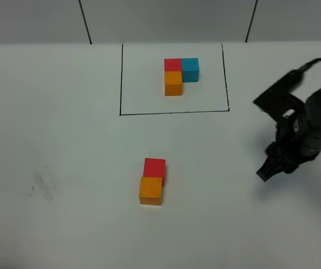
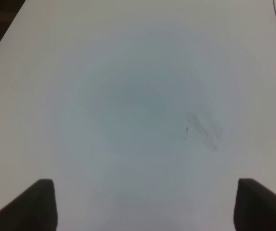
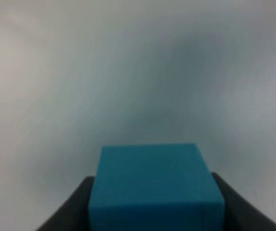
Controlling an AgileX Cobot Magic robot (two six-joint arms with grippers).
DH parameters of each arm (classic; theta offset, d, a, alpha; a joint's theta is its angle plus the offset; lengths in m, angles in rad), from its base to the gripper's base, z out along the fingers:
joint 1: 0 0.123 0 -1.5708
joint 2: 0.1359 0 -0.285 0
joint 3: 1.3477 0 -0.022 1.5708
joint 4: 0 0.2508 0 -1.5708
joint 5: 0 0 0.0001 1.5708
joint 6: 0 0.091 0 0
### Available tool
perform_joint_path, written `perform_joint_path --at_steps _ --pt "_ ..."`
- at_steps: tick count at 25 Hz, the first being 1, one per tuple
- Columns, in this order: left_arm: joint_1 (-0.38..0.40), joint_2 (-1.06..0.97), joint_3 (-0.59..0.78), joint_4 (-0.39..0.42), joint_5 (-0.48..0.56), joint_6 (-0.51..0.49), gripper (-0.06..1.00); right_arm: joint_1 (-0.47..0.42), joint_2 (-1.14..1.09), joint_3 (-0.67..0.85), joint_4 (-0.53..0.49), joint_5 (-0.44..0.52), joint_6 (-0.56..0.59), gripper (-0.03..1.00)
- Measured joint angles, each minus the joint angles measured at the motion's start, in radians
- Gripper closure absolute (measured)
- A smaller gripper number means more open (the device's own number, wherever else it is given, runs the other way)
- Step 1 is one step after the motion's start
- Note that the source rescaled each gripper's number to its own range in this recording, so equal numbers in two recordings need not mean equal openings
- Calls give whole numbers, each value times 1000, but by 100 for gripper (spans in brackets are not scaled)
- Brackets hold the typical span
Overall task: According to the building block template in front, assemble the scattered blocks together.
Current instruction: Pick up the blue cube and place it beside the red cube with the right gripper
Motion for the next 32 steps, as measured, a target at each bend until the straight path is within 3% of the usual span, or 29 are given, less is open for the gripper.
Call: perform_joint_path --at_steps 4,7,16,32 --pt "0 0 0 0 0 -1 26 115 49 -85 97 49 -323 69" --pt "0 0 0 0 0 -1 26 159 119 -159 135 123 -419 69" --pt "0 0 0 0 0 -1 26 251 311 -392 141 237 -476 69" --pt "0 0 0 0 0 -1 26 285 397 -467 185 203 -505 69"
